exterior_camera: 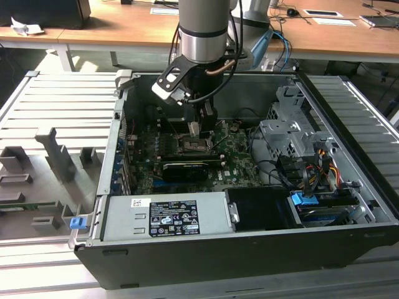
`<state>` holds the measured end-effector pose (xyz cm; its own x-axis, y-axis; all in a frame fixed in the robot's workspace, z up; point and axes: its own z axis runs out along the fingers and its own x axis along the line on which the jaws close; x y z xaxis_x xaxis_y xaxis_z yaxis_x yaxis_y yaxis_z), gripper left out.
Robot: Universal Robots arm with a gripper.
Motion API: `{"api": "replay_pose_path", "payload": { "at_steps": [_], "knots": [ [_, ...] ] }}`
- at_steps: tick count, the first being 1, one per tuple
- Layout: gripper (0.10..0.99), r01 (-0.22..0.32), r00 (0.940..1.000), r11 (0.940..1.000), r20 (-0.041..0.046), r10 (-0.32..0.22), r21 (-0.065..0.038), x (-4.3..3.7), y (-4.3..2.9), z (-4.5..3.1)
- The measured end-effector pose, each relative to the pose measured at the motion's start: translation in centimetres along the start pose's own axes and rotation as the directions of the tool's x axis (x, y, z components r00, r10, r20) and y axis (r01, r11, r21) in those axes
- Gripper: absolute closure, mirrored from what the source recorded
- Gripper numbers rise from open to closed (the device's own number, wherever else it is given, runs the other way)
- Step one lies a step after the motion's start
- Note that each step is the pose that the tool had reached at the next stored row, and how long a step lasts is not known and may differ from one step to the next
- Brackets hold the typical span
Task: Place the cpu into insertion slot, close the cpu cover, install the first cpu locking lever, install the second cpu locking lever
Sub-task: 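Place the cpu into insertion slot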
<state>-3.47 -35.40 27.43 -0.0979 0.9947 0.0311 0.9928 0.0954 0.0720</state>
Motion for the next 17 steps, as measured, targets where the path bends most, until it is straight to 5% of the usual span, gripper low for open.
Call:
{"api": "replay_pose_path", "payload": {
  "at_steps": [15, 17],
  "knots": [
    [0.549, -0.007, 1.0000, 1.0000, 0.0057, 0.008, -0.005, 0.00, -0.43, 1.16],
    [0.549, -0.071, 0.9974, 0.9974, 0.0097, 0.071, -0.007, 0.01, -0.74, 1.57]
  ]
}}
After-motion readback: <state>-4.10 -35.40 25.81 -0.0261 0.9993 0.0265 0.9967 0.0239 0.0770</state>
